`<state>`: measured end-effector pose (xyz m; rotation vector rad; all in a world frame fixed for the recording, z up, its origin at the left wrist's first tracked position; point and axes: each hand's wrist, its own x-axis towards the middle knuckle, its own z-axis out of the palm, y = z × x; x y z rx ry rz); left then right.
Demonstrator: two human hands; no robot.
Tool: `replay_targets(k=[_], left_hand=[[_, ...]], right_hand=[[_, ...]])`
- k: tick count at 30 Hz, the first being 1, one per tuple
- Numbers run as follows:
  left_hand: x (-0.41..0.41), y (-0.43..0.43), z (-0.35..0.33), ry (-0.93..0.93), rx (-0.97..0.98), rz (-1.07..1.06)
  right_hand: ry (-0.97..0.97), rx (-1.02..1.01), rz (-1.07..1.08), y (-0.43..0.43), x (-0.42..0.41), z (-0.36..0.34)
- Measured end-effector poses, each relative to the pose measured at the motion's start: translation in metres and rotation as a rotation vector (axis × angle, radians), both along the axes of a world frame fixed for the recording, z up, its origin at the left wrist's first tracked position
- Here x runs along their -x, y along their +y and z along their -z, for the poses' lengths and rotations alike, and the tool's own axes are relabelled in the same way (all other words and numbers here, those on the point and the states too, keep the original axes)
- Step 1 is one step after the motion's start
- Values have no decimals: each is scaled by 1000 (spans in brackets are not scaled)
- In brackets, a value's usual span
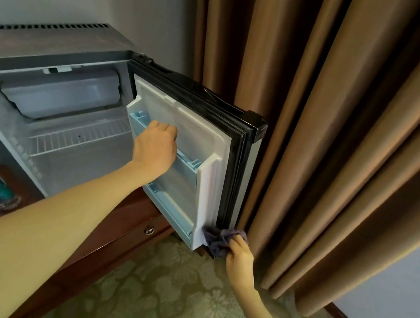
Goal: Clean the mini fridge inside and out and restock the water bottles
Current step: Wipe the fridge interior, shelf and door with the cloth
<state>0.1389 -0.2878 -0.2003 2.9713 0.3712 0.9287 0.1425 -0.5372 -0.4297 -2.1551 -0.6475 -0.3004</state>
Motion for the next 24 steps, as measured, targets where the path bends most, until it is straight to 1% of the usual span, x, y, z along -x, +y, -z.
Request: replay_targets(k=[5,8,10,12,15,21,24], left_hand=[[0,2,0,11,-11,2],[1,1,-2,22,-10,-19],[2,0,-3,25,-8,-19],[1,-1,-4,25,-7,-13],[0,-6,-7,41,15,-25],[-6,-15,-10,51,27,-23],[-7,-14,-9,31,16,-11]], right_hand=[[329,63,38,9,5,41],[380,85,88,14,7,53],[328,32,104,14,9,48],[241,-64,116,12,9,27],[125,-189,100,7,3,-25],[-121,-427,-9,-2,-16,-153],[-152,-490,-41,-1,-23,-177]])
